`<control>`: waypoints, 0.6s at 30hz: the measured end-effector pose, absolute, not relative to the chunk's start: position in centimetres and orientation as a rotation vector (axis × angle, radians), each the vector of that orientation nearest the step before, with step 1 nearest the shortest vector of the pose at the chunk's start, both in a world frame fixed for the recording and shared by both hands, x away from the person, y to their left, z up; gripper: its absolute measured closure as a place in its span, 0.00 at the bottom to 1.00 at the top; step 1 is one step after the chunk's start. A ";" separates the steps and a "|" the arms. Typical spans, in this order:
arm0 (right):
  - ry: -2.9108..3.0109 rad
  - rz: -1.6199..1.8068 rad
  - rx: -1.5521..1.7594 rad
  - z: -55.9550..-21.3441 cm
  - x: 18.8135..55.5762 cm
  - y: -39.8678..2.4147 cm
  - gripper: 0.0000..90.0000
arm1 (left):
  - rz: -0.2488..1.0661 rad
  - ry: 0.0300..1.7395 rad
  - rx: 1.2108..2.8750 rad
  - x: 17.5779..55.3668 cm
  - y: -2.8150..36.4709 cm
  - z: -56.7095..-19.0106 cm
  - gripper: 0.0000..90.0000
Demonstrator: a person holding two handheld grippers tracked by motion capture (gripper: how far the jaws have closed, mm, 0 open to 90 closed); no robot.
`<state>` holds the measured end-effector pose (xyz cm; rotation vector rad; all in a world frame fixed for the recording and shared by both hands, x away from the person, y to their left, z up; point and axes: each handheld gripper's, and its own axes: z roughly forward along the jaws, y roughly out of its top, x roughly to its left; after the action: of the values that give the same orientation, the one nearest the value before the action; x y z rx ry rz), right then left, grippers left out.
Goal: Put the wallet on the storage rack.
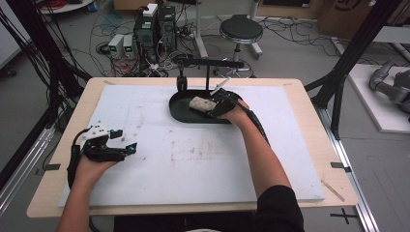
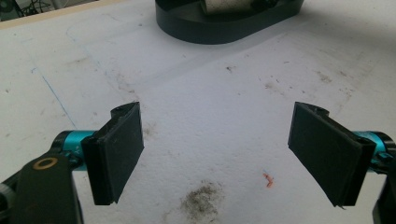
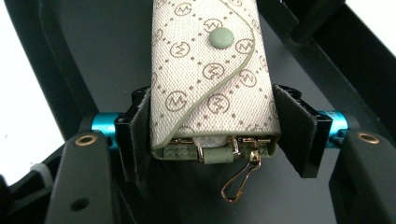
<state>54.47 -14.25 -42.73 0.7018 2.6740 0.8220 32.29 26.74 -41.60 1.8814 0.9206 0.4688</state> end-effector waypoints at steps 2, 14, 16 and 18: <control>2.676 0.798 0.708 -42.8 54.5 -14.3 0.38 | 0.465 0.922 1.883 32.3 26.7 -41.6 0.20; 2.644 0.899 0.775 -40.8 53.9 -15.8 0.24 | 0.467 0.921 1.889 32.4 26.7 -41.6 0.20; 2.647 0.910 0.786 -40.0 53.4 -16.0 0.23 | 0.466 0.918 1.890 32.4 26.6 -41.6 0.20; 2.639 0.930 0.762 -39.3 53.0 -16.2 0.23 | 0.465 0.915 1.889 32.4 26.6 -41.6 0.20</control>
<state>52.96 -16.20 -39.33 0.7621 2.6389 0.9298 32.41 26.57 -41.59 1.8887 0.9147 0.4651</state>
